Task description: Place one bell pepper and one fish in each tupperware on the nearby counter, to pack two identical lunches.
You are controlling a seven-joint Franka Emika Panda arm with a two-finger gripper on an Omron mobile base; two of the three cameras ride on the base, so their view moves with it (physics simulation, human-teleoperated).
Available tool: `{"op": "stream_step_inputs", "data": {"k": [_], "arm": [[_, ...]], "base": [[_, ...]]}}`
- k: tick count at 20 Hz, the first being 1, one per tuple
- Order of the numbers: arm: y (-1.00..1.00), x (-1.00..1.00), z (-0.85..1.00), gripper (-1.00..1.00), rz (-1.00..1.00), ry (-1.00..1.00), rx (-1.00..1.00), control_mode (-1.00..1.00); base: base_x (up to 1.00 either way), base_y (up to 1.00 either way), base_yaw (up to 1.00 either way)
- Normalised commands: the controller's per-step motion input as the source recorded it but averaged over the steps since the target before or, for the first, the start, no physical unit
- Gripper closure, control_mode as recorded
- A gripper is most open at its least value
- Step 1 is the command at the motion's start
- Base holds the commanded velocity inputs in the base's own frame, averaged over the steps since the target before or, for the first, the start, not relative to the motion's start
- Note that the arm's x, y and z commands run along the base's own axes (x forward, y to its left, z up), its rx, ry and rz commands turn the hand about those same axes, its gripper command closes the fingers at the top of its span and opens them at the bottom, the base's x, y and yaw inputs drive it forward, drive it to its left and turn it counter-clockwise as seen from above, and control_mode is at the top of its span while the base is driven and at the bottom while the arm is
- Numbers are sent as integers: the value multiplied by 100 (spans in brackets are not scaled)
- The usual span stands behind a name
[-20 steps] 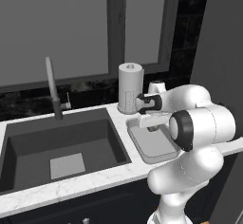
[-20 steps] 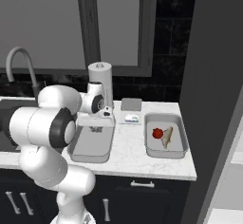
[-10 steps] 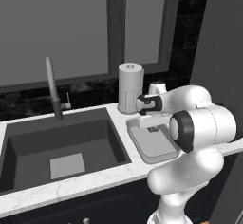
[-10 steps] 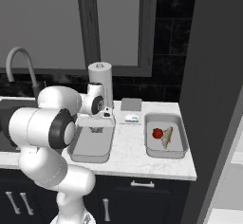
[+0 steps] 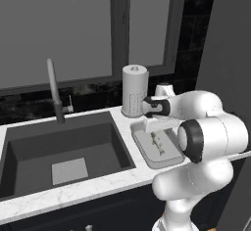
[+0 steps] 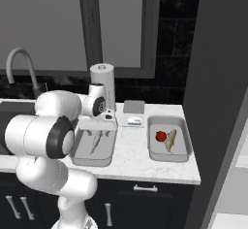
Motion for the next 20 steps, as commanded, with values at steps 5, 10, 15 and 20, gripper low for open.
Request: {"op": "stream_step_inputs", "data": {"k": [5, 10, 15, 20], "arm": [[0, -67, 80, -100, 0, -7, 0, -100], [0, -100, 98, -100, 1, -1, 0, -100], [0, -100, 75, -100, 2, -5, 2, -100], [-3, -100, 50, -100, 0, -10, 6, -100]], "base": [[0, 0, 0], [0, 0, 0], [0, 0, 0], [0, 0, 0]]}}
